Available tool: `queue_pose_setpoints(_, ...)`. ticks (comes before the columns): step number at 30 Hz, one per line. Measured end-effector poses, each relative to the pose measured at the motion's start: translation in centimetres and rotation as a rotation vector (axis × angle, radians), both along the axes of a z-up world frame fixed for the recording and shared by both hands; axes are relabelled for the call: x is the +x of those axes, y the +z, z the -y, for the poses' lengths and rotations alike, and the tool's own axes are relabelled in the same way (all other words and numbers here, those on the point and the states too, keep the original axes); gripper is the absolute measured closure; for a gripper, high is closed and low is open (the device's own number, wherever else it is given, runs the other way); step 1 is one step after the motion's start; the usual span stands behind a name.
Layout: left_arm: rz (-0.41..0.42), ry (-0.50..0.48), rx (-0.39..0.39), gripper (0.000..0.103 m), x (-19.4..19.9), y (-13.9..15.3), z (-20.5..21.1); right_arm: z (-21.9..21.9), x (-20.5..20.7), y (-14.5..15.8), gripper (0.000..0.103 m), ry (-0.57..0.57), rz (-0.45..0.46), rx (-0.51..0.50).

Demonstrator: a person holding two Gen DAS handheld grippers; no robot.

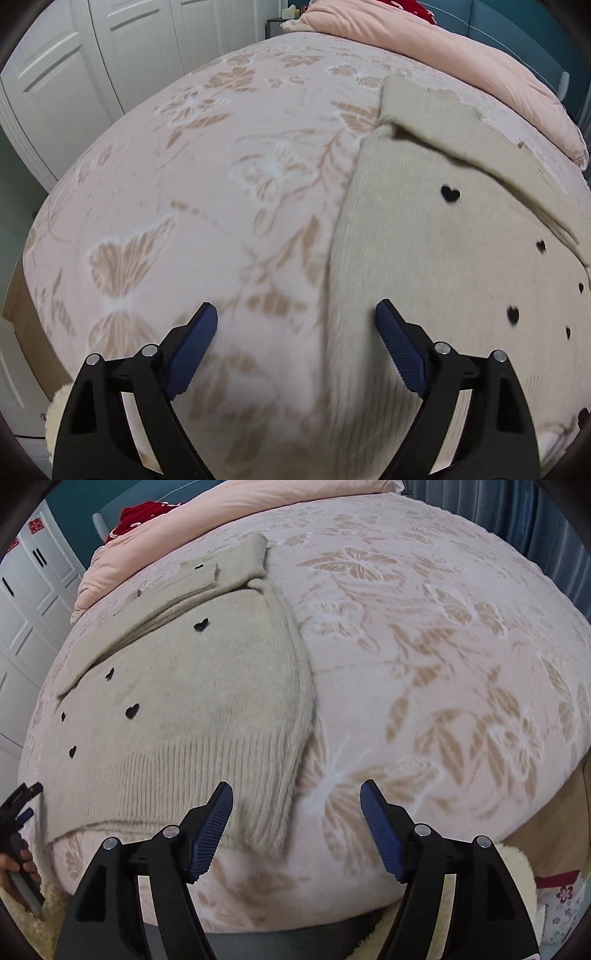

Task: Fold small clothes
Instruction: 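Grasp the ribbed hem with both tools, then lift the hem with both tools, fold it toward the collar, release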

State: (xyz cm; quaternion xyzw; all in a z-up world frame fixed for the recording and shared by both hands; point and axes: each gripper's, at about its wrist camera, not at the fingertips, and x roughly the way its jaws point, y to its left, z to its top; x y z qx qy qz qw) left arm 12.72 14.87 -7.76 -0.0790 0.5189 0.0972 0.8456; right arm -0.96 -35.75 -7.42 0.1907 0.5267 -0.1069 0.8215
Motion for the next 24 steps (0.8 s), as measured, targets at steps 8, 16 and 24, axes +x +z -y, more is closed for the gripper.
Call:
queue_pose_setpoints(8,0.003,0.002,-0.283,0.005,-4.6,-0.8,1.5,-2.6,-0.6,-1.7,0.022,0.001,0.017,0.106)
queue_pose_setpoints(16,-0.002,-0.011,-0.309,0.015,-3.4,-0.4,3.2,-3.0,0.1,-1.6,0.022,-0.031,0.072,0.244)
queue_pose_setpoints(24,-0.063,-0.017,-0.332,0.092,-1.8,0.4,3.3,-1.6,2.4,-1.0,0.095,-0.068,0.058,0.260)
